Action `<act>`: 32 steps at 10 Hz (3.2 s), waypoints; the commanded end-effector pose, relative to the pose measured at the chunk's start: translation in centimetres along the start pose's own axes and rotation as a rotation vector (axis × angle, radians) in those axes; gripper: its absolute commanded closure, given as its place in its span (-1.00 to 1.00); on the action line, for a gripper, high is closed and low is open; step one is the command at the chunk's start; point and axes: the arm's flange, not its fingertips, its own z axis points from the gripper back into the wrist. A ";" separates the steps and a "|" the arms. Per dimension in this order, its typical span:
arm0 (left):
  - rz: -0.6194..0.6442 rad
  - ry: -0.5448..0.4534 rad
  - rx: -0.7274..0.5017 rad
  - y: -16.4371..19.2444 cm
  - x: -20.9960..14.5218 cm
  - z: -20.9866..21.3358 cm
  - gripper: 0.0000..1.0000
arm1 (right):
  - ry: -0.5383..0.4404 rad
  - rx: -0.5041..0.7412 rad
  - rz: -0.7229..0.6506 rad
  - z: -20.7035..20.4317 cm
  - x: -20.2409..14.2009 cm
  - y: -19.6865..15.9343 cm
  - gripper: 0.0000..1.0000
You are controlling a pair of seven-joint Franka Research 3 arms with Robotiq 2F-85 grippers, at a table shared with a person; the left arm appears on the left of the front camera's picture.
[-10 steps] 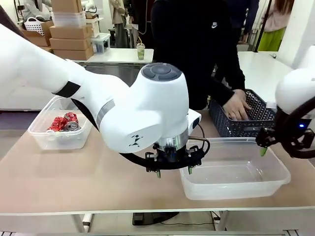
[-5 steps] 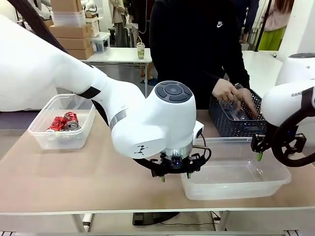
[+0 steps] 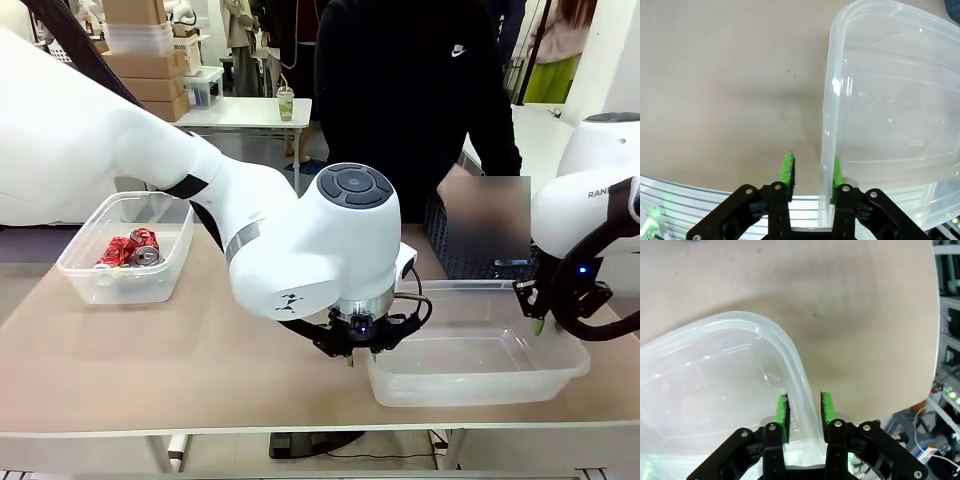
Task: Sort the waste into each basket.
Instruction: Pick up the Organizing box on the right side of the table and lift it.
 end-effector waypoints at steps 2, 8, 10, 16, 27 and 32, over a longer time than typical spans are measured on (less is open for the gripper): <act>0.022 -0.040 0.003 -0.2 -0.3 0.0 1.00 | 0.043 0.063 0.064 -0.6 -1.0 -0.5 1.00; 0.000 0.064 -0.032 3.1 -1.7 8.2 1.00 | 0.077 0.056 0.077 5.4 -2.3 -1.9 1.00; -0.117 0.014 -0.064 3.9 -2.3 14.5 1.00 | -0.032 0.063 0.077 12.5 -4.4 -3.4 1.00; -0.046 0.040 -0.087 1.4 -2.2 11.6 0.89 | -0.044 0.048 0.133 12.5 -5.8 -0.2 0.89; 0.402 -0.177 0.171 20.2 12.3 14.8 0.89 | -0.083 0.115 0.360 16.1 3.0 18.9 0.89; 0.335 -0.128 0.117 18.8 11.5 14.0 0.89 | -0.110 0.155 0.350 16.0 3.3 20.3 0.89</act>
